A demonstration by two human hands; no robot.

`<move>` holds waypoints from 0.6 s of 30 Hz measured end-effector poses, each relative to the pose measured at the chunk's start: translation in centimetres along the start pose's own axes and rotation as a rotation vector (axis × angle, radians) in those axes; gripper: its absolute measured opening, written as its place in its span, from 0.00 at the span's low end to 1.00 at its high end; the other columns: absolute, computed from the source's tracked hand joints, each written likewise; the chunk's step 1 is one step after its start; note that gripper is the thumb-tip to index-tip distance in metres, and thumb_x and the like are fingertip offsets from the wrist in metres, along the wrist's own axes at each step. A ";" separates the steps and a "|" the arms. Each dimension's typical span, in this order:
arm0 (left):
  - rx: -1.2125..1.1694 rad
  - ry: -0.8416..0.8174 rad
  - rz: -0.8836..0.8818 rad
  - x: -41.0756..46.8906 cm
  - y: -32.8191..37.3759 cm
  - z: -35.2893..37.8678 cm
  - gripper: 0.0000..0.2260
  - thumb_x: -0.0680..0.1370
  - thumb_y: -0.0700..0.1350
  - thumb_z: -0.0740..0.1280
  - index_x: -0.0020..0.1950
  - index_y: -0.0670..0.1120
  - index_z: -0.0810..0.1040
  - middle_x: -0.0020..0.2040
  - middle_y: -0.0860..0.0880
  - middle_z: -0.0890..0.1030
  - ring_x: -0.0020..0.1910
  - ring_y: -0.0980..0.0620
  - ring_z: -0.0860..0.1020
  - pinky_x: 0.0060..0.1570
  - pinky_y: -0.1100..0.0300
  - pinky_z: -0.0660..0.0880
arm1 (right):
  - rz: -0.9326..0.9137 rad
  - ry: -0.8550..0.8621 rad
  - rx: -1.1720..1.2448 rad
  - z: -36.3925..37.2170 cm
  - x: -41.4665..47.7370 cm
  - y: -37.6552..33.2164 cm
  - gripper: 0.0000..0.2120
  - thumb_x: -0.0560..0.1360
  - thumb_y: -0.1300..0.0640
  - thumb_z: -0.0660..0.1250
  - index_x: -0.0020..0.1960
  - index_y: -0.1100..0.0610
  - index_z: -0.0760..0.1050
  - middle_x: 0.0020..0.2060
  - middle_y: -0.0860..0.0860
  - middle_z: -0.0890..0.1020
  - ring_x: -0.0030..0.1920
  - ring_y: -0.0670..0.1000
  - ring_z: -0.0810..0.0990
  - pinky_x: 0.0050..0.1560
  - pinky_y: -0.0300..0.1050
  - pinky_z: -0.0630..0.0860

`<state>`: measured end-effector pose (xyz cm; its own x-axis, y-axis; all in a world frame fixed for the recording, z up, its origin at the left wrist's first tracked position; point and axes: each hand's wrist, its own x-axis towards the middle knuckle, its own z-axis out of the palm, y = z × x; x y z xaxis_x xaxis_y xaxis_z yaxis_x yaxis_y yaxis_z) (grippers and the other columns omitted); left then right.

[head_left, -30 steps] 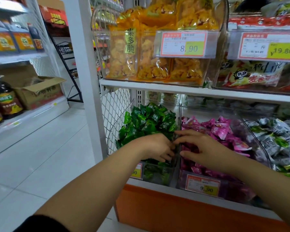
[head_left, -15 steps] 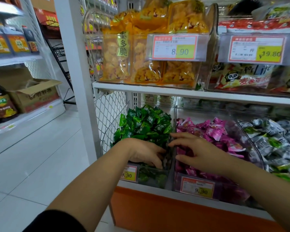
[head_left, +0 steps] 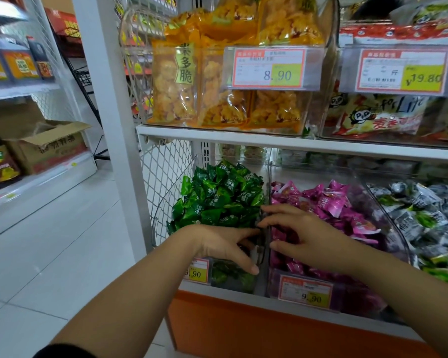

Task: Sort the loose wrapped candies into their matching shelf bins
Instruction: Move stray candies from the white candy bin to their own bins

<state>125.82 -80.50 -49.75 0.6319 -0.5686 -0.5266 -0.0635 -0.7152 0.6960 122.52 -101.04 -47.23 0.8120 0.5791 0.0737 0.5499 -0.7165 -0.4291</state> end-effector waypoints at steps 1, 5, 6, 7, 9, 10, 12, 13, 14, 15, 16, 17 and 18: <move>-0.012 0.022 0.014 -0.1 0.0 0.1 0.44 0.72 0.48 0.73 0.78 0.53 0.46 0.74 0.48 0.62 0.72 0.52 0.63 0.71 0.57 0.62 | -0.001 0.001 0.003 0.0 0.0 0.0 0.19 0.77 0.49 0.65 0.66 0.41 0.69 0.72 0.36 0.59 0.68 0.36 0.60 0.67 0.35 0.60; -0.016 0.076 0.045 -0.3 0.0 0.2 0.44 0.72 0.48 0.74 0.78 0.53 0.49 0.73 0.50 0.64 0.70 0.53 0.66 0.69 0.57 0.66 | 0.000 0.002 0.016 0.1 0.0 0.0 0.18 0.77 0.50 0.65 0.66 0.41 0.69 0.71 0.35 0.59 0.67 0.35 0.60 0.66 0.33 0.59; 0.005 0.078 0.048 -0.2 0.0 0.3 0.44 0.71 0.50 0.75 0.78 0.52 0.50 0.74 0.51 0.63 0.70 0.53 0.65 0.70 0.56 0.65 | -0.003 0.002 0.016 0.1 -0.1 0.0 0.18 0.77 0.50 0.65 0.66 0.41 0.69 0.71 0.35 0.59 0.68 0.35 0.60 0.66 0.33 0.58; 0.036 0.073 0.043 -0.2 0.0 0.3 0.45 0.69 0.52 0.75 0.78 0.51 0.52 0.75 0.51 0.62 0.71 0.53 0.65 0.70 0.55 0.64 | -0.005 0.004 0.016 0.1 0.0 0.1 0.18 0.77 0.50 0.65 0.65 0.41 0.69 0.71 0.35 0.59 0.68 0.35 0.60 0.66 0.33 0.58; 0.096 0.066 0.035 -0.2 0.5 0.4 0.44 0.70 0.52 0.75 0.78 0.48 0.52 0.75 0.49 0.62 0.71 0.52 0.65 0.70 0.56 0.64 | -0.005 0.006 0.018 0.1 0.0 0.1 0.17 0.77 0.50 0.65 0.65 0.41 0.69 0.71 0.35 0.59 0.68 0.36 0.60 0.66 0.33 0.58; 0.120 0.071 0.034 -0.2 0.8 0.5 0.43 0.71 0.50 0.74 0.78 0.47 0.52 0.75 0.48 0.63 0.71 0.52 0.66 0.70 0.57 0.65 | -0.004 0.004 0.020 0.1 0.0 0.1 0.17 0.77 0.50 0.65 0.65 0.41 0.69 0.71 0.35 0.59 0.68 0.36 0.60 0.66 0.33 0.58; 0.171 0.103 0.050 -0.5 1.2 0.6 0.42 0.72 0.48 0.73 0.78 0.47 0.51 0.73 0.47 0.66 0.69 0.51 0.68 0.67 0.59 0.67 | -0.003 0.001 0.023 0.0 -0.1 0.0 0.17 0.77 0.50 0.65 0.65 0.41 0.69 0.70 0.35 0.59 0.68 0.35 0.59 0.66 0.32 0.57; 0.202 0.129 0.062 -0.8 1.3 0.7 0.41 0.73 0.48 0.73 0.78 0.48 0.51 0.72 0.48 0.67 0.68 0.51 0.69 0.66 0.59 0.68 | -0.005 0.003 0.022 0.1 -0.1 0.0 0.17 0.77 0.50 0.65 0.65 0.41 0.69 0.70 0.35 0.59 0.67 0.35 0.59 0.66 0.32 0.57; 0.230 0.156 0.076 -1.1 1.3 0.9 0.40 0.73 0.48 0.73 0.78 0.49 0.52 0.72 0.49 0.68 0.67 0.52 0.69 0.65 0.59 0.69 | -0.007 0.006 0.019 0.1 -0.1 0.0 0.17 0.77 0.50 0.65 0.65 0.41 0.69 0.70 0.36 0.59 0.67 0.35 0.59 0.66 0.31 0.57; 0.243 0.184 0.091 -1.4 1.3 1.1 0.39 0.73 0.47 0.72 0.78 0.49 0.52 0.71 0.50 0.68 0.66 0.52 0.70 0.64 0.59 0.70 | -0.009 0.009 0.016 0.1 -0.1 0.0 0.17 0.77 0.50 0.65 0.65 0.42 0.69 0.70 0.36 0.59 0.67 0.35 0.59 0.66 0.32 0.57; 0.247 0.215 0.109 -1.8 1.2 1.4 0.38 0.74 0.47 0.72 0.77 0.50 0.54 0.70 0.51 0.69 0.65 0.52 0.71 0.63 0.58 0.71 | -0.008 0.010 0.014 0.1 -0.1 -0.1 0.18 0.77 0.50 0.65 0.65 0.41 0.69 0.71 0.36 0.59 0.67 0.35 0.59 0.66 0.32 0.57; 0.240 0.250 0.128 -2.1 1.0 1.6 0.37 0.73 0.46 0.73 0.77 0.51 0.56 0.69 0.52 0.70 0.64 0.53 0.72 0.62 0.58 0.72 | -0.006 0.010 0.017 0.1 -0.1 -0.1 0.18 0.77 0.50 0.65 0.66 0.41 0.69 0.71 0.36 0.59 0.67 0.35 0.59 0.66 0.32 0.57; 0.228 0.284 0.150 -2.4 0.9 1.8 0.35 0.73 0.46 0.73 0.76 0.52 0.58 0.67 0.53 0.70 0.62 0.54 0.73 0.61 0.59 0.73 | -0.001 0.008 0.022 0.1 -0.1 -0.1 0.19 0.77 0.50 0.65 0.66 0.41 0.69 0.71 0.35 0.59 0.67 0.35 0.59 0.67 0.33 0.57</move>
<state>122.89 -80.55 -48.75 0.7893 -0.5613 -0.2489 -0.3213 -0.7231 0.6115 122.35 -100.97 -47.26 0.8130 0.5765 0.0811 0.5463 -0.7074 -0.4484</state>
